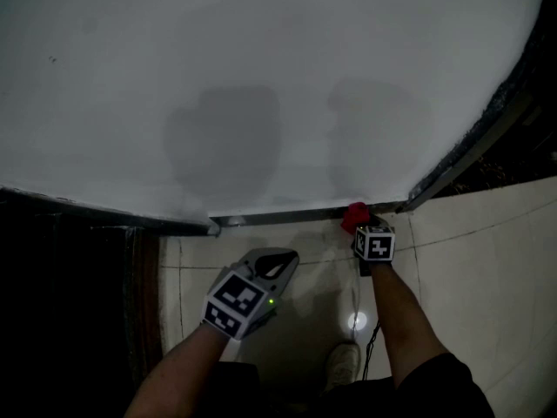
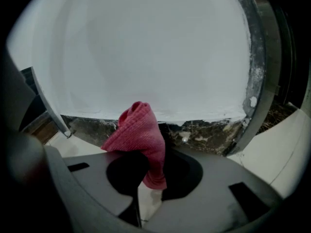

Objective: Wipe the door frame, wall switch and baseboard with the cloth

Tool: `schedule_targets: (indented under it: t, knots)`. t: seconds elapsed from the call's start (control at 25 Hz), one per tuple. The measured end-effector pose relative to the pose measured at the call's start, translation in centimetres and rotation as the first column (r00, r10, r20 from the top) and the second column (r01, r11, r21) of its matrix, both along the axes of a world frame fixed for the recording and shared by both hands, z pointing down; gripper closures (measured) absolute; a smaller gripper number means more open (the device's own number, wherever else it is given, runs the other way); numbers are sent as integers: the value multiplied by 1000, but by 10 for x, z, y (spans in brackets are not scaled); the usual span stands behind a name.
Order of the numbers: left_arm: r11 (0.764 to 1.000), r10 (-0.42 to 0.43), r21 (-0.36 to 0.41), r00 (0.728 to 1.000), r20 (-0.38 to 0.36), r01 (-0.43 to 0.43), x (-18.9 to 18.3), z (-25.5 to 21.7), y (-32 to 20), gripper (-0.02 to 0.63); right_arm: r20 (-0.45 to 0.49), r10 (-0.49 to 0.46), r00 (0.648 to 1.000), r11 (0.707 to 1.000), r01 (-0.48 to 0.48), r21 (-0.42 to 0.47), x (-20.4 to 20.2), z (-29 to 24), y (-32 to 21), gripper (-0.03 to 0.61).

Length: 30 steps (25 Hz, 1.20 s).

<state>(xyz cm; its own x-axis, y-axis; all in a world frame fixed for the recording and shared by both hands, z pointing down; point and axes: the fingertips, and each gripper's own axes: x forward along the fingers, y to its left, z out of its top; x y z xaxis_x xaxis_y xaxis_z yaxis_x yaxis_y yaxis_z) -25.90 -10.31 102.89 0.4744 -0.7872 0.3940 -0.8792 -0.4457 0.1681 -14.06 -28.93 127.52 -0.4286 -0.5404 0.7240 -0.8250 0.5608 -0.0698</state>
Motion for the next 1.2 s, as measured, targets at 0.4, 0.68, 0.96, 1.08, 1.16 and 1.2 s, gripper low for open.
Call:
schedule_targets:
  t: [0.4, 0.68, 0.96, 1.08, 1.16, 1.2]
  knots:
    - [1000, -12, -7, 1000, -17, 12, -2, 3, -2, 621, -19, 107, 994, 994, -106, 13, 39, -2, -13, 522]
    - [1000, -26, 12, 1000, -4, 26, -10, 1, 0, 621, -53, 120, 991, 993, -119, 28, 61, -9, -13, 522]
    - [996, -91, 16, 993, -77, 93, -33, -8, 5, 621, -86, -47, 995, 996, 53, 68, 35, -37, -2, 522]
    - [992, -124, 12, 988, -91, 126, -46, -9, 9, 621, -60, -115, 992, 989, 120, 83, 14, -57, 2, 522]
    - [990, -142, 14, 985, -96, 144, -54, -10, 12, 621, -44, -165, 985, 983, 168, 79, -1, -71, 6, 522]
    - [988, -152, 15, 983, -105, 155, -57, -12, 14, 621, -37, -197, 980, 977, 199, 72, -9, -78, 8, 522]
